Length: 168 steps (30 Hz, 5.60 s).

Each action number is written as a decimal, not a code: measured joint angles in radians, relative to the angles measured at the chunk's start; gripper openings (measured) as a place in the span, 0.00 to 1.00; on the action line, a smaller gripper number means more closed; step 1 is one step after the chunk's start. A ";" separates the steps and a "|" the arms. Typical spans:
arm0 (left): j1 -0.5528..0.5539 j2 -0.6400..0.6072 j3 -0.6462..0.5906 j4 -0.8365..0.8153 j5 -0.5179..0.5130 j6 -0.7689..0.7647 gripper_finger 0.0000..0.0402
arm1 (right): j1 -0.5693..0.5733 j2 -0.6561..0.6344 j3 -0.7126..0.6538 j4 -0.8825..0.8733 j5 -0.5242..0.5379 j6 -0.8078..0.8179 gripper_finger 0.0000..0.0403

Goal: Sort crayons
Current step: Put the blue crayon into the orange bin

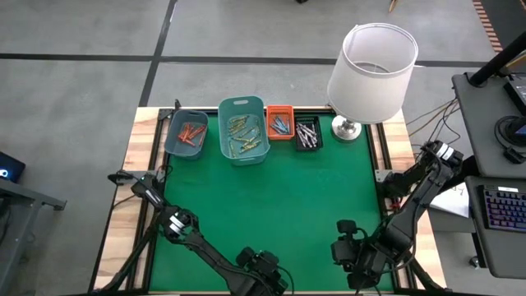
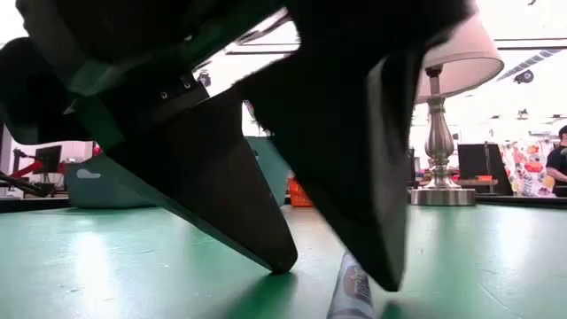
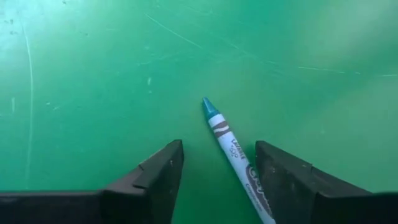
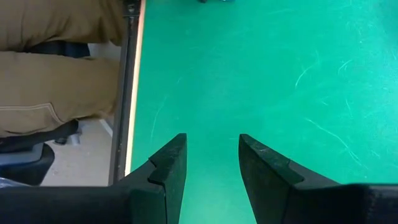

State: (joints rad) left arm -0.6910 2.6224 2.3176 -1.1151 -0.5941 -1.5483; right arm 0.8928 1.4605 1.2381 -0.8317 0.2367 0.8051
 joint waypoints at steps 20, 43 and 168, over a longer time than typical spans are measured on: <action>0.004 -0.018 0.027 -0.178 -0.119 0.186 0.01 | 0.000 0.000 -0.050 0.047 0.157 -0.096 0.33; -0.027 -0.482 -0.181 -0.457 -0.587 0.565 0.00 | -0.233 0.000 -0.310 0.755 0.167 -0.589 0.33; 0.335 -1.130 -1.803 2.660 0.099 1.648 0.44 | -0.831 -0.067 -0.244 0.973 0.155 -0.712 0.05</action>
State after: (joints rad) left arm -0.3565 1.4923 0.5143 1.5450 -0.4956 0.0998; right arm 0.0618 1.3934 0.9941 0.1408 0.3921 0.0936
